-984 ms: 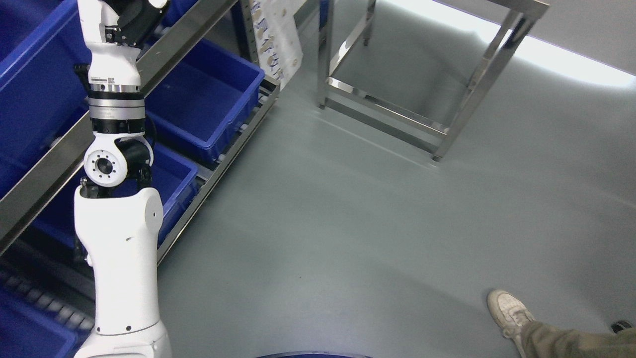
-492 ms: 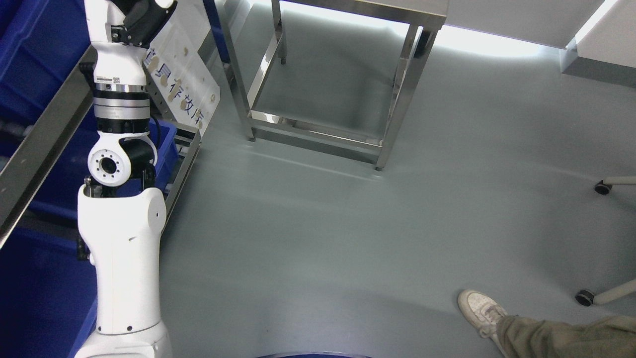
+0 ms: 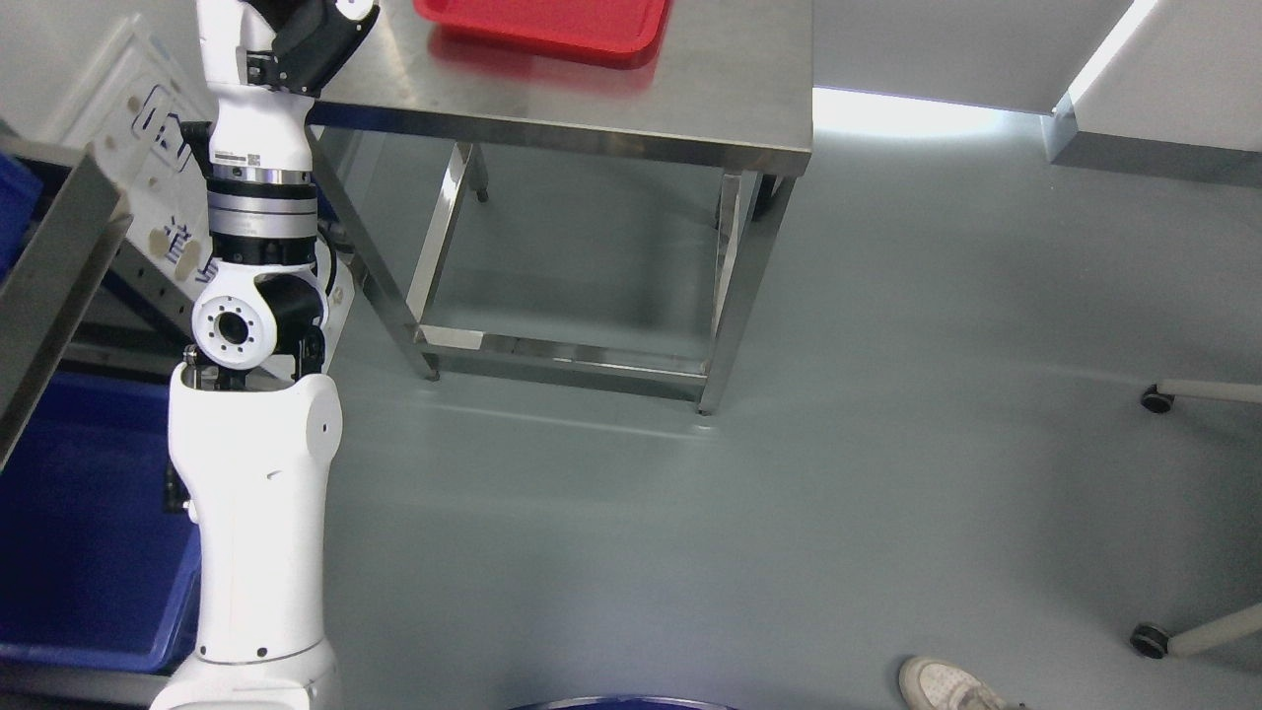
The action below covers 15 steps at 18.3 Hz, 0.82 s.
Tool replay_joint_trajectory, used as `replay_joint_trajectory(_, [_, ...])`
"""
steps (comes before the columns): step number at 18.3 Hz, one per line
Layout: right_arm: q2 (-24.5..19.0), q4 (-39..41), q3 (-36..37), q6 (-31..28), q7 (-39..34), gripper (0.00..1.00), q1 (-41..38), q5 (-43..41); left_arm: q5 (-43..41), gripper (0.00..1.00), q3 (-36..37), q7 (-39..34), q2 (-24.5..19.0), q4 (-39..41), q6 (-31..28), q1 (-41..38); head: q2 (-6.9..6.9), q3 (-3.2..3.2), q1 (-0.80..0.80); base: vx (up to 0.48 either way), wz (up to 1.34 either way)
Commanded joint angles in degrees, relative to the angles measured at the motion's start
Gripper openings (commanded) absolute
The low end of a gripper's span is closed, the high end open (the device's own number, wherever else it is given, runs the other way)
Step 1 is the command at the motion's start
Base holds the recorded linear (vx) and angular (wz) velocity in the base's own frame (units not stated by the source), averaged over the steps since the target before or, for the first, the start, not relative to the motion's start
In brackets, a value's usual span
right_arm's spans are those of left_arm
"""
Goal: Grab orange capacitor from left shelf to right desk
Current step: 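Carry the capacitor in the left hand while turning toward the steel table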
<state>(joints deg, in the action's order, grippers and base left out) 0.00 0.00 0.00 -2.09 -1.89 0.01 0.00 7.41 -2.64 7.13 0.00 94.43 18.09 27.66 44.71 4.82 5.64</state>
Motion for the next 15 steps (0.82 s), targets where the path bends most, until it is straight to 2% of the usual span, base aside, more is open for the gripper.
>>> replay_joint_trajectory(1, [1.00,1.93,0.62,-0.11,0.05,1.00,-0.80,0.00,-0.03,0.02,4.92,-0.27,-1.00,-0.04,-0.07,0.03,0.00,0.00,0.00,0.422,-0.22])
replay_joint_trajectory(8, [1.00,1.93,0.62,-0.02,0.05,1.00,-0.80,0.00,-0.03,0.03,5.46,-0.53,-1.00,-1.00,-2.18,1.34,0.00,0.00,0.00,0.406,-0.15])
replay_joint_trajectory(12, [1.00,1.93,0.62,-0.02,0.05,1.00,-0.80,0.00,-0.03,0.03,6.94,-0.45,-1.00,-1.53,-7.00,4.94,0.00,0.00,0.00,0.299,-0.11])
replay_joint_trajectory(15, [1.00,1.93,0.62,-0.02,0.05,1.00,-0.80,0.00,-0.21,0.03,9.76,-0.62,-1.00,-4.42,-10.44,4.87,0.00,0.00,0.00,0.216,-0.03])
